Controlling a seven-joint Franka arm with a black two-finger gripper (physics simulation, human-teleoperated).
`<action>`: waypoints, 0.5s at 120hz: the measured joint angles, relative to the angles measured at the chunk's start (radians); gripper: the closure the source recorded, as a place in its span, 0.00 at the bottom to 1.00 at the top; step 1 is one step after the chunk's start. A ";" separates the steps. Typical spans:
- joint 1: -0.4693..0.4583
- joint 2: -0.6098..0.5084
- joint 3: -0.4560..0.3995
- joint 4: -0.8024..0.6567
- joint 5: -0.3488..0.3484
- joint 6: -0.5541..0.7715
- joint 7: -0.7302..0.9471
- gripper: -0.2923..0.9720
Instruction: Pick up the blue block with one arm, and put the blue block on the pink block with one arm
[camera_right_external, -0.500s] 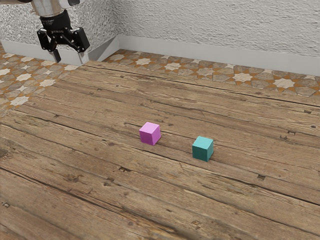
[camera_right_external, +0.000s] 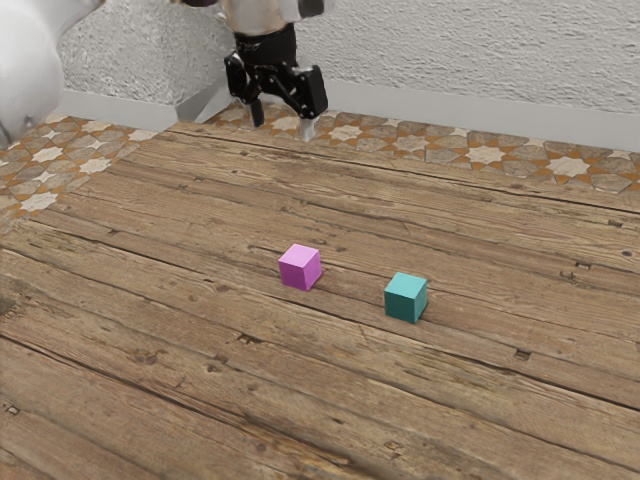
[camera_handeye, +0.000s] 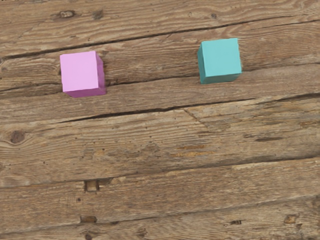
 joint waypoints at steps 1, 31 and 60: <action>-0.014 0.008 -0.001 0.000 0.005 0.003 -0.005 0.23; -0.211 0.134 -0.004 -0.001 0.073 0.099 -0.135 0.23; -0.276 0.220 -0.017 -0.002 0.037 0.213 -0.220 0.23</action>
